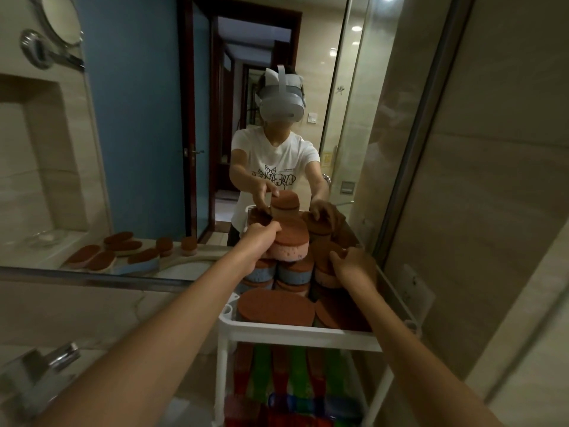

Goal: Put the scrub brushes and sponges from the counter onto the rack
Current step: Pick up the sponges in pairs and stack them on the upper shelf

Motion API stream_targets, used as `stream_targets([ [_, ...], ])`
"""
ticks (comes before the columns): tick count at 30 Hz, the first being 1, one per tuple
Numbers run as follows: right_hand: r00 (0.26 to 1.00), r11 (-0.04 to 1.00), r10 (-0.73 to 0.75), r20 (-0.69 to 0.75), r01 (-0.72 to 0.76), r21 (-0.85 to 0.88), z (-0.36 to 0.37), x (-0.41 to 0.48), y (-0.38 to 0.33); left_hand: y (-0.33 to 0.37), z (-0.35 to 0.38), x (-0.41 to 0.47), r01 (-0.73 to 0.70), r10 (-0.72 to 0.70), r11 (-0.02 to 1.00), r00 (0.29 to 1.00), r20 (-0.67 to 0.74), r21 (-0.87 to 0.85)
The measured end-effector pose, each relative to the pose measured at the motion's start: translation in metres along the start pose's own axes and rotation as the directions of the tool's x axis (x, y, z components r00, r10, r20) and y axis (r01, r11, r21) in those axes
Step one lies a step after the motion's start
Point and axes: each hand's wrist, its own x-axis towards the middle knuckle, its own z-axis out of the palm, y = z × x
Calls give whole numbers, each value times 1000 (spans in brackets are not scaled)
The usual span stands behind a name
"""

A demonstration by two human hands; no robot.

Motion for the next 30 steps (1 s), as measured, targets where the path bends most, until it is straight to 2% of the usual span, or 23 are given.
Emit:
stream_targets([
  [4, 998, 1000, -7, 55, 7, -11, -4, 1, -1, 4, 1, -2, -24, 24, 1000, 1000, 10, -13],
  [6, 1000, 1000, -25, 13, 25, -10, -8, 1, -1, 11, 3, -6, -45, 45, 998, 999, -4, -44],
  [8, 988, 986, -111, -103, 123, 110, -17, -3, -2, 19, 8, -9, -77, 75, 993, 997, -20, -88],
  [10, 951, 905, -234, -204, 289, 312, -31, -11, -4, 26, 16, -10, -89, 89, 988, 996, -7, -126],
  [12, 928, 812, -335, -163, 372, 449, -46, -24, -7, 30, 27, -10, -92, 93, 982, 996, 0, -167],
  [14, 908, 765, -418, -35, 372, 525, -51, -31, -9, 31, 33, -10, -91, 89, 972, 996, -22, -217],
  [17, 898, 773, -438, 41, 353, 527, -55, -33, 0, 35, 45, -13, -68, 77, 964, 997, 26, -257],
  [21, 912, 802, -404, -69, 390, 452, -56, -30, 11, 38, 59, -20, -8, 53, 961, 987, 153, -278],
  [23, 914, 825, -392, -99, 397, 403, -55, -29, 17, 36, 64, -20, -17, 64, 961, 985, 163, -277],
  [25, 934, 871, -341, -109, 357, 337, -51, -27, 24, 32, 69, -18, -93, 112, 979, 989, 98, -181],
  [27, 965, 935, -232, -119, 255, 247, -48, -24, 30, 26, 68, -13, -265, 269, 950, 963, 2, 163],
  [29, 987, 983, -127, -99, 138, 121, -46, -20, 36, 18, 67, -11, -404, 431, 747, 899, 78, 527],
  [30, 993, 994, -88, -79, 93, 60, -45, -18, 39, 12, 66, -9, -437, 446, 632, 881, 160, 640],
])
